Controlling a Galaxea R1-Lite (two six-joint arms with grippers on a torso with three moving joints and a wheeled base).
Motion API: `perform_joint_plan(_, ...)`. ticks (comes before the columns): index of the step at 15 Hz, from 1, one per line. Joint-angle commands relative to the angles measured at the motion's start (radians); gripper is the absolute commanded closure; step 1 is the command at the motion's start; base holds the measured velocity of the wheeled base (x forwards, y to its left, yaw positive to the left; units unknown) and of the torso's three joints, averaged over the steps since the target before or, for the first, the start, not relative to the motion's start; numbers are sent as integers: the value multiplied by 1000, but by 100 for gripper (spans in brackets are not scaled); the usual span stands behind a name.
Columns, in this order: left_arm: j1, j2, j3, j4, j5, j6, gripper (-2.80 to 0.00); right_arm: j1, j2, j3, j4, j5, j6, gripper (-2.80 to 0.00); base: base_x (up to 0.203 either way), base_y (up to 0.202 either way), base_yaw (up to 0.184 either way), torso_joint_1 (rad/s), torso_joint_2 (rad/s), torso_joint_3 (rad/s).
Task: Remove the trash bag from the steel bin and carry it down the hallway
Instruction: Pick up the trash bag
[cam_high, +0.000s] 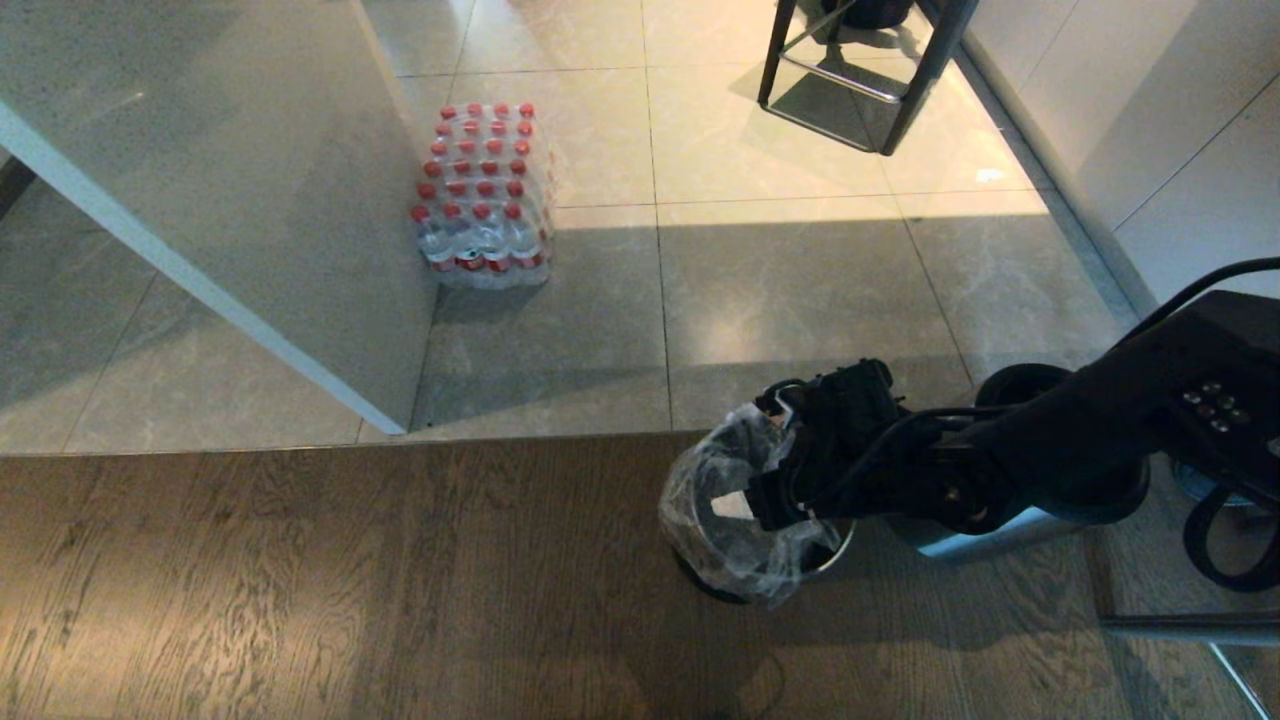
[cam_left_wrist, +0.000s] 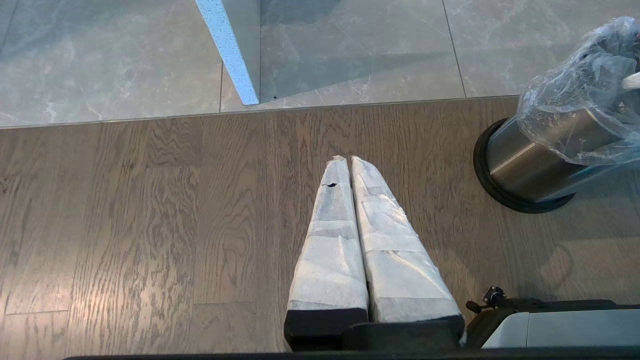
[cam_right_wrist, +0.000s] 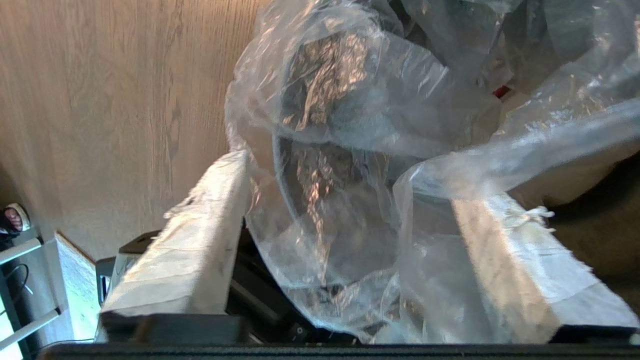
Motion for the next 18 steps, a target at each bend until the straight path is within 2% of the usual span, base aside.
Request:
perform_joint_plan(1,0,0,0,0,0,0,0,1,30,-27,-2,2,10,-280,0,0,0,0,0,0)
perform_joint_plan(7,0,0,0,0,0,0,0,1,102,-105,-22,0,22,-280,0,0,0,0,0,0)
perform_joint_plan(18,0,0,0,0,0,0,0,-13,111,-105,-42,0,-1,-280,0,0,0,0,0,0)
